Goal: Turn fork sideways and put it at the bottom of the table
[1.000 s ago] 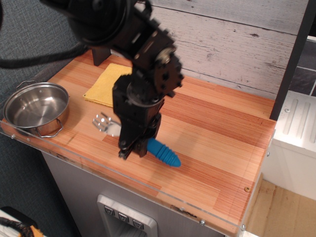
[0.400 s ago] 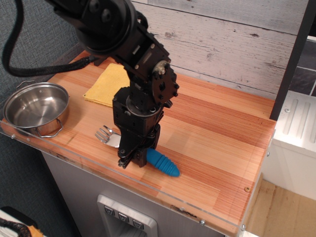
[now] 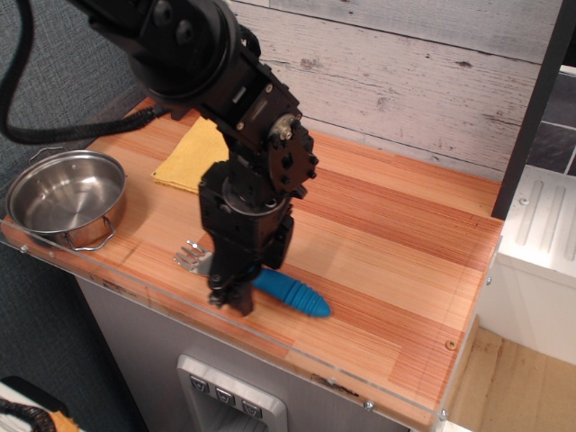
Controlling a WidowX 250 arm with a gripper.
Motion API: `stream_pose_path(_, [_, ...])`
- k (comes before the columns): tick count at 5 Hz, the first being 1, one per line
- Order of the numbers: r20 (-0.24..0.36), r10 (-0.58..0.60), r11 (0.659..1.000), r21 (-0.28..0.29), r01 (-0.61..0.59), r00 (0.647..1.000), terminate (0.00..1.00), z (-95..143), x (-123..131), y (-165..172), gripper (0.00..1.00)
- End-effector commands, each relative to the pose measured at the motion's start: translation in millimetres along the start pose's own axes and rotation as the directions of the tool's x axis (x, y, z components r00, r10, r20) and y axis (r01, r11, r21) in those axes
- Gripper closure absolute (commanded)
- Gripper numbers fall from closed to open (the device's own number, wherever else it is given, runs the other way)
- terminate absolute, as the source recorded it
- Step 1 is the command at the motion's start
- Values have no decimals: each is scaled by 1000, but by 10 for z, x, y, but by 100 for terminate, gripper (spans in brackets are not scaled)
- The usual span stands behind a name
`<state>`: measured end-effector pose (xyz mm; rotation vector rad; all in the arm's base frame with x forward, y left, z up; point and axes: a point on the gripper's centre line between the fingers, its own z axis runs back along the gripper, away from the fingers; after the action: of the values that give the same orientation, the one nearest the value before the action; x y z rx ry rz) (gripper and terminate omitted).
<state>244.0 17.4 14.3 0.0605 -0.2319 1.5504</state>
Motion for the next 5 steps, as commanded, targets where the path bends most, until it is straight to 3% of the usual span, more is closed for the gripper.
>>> stream_pose_path(1, [44, -75, 995, -67, 77, 996, 0, 417, -11, -188, 0])
stream_pose_path(2, [40, -194, 979, -51, 196, 980, 0, 635, 51, -366, 0])
stream_pose_path(3, [-1, -433, 900, -56, 432, 901, 0, 825, 48, -552, 0])
stream_pose_path(4, [-16, -629, 776, -84, 626, 777, 0, 969, 65, -677, 0])
stream_pose_path(5, [6, -774, 630, -92, 771, 633, 0, 1048, 126, -731, 0])
